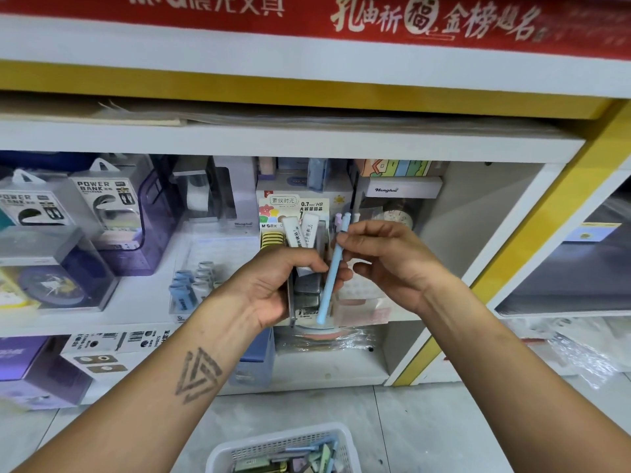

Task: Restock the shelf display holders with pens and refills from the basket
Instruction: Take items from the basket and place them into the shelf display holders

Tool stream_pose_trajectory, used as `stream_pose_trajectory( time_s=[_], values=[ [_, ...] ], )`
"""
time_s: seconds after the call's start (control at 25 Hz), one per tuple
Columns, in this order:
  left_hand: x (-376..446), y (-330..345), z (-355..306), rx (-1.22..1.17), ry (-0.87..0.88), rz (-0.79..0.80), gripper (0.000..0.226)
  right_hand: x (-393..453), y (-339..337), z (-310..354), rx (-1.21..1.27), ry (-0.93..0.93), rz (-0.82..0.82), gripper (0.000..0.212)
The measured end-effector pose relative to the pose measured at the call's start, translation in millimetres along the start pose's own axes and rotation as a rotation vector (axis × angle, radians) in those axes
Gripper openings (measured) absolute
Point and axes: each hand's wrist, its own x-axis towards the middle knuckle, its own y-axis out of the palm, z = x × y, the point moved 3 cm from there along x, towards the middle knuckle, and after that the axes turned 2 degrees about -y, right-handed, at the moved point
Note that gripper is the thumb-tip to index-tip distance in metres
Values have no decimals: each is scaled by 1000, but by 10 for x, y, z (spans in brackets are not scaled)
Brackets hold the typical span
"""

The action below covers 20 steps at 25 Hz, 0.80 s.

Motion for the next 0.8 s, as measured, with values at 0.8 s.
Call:
stream_pose_trajectory(
  time_s=[0.8],
  values=[
    [75, -124, 16, 22, 26, -150, 24, 260, -226, -75, -894, -504, -327, 15]
  ],
)
